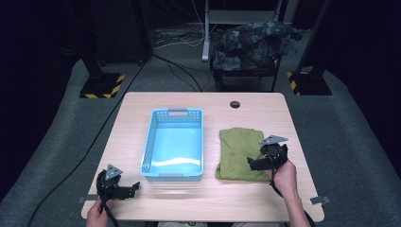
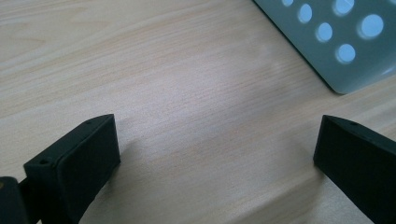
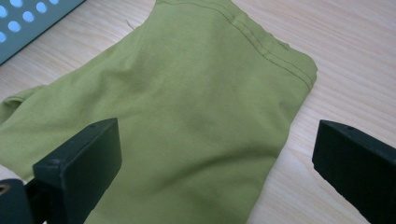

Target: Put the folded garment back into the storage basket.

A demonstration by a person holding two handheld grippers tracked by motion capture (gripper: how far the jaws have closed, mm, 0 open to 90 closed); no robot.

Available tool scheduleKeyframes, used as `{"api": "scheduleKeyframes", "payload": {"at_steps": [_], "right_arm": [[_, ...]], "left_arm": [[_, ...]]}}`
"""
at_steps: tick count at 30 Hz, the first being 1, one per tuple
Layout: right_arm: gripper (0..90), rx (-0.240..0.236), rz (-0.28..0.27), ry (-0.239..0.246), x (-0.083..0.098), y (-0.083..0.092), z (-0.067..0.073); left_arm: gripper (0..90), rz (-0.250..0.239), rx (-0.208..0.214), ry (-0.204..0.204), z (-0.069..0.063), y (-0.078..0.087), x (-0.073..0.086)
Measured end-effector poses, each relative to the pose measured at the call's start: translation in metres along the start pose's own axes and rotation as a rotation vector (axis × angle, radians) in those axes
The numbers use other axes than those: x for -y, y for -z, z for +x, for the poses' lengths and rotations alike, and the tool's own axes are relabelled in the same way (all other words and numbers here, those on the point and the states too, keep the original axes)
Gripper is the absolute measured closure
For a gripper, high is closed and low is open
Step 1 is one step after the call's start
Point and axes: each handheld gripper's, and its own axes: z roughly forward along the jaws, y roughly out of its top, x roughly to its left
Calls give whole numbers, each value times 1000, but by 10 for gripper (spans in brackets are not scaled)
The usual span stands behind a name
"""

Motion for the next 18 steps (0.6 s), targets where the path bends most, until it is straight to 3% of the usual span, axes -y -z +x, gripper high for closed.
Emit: {"api": "scheduleKeyframes", "payload": {"at_steps": [18], "right_arm": [[4, -9, 21, 22, -12, -11, 4]], "left_arm": [[0, 0, 0, 0, 0, 0, 0]]}}
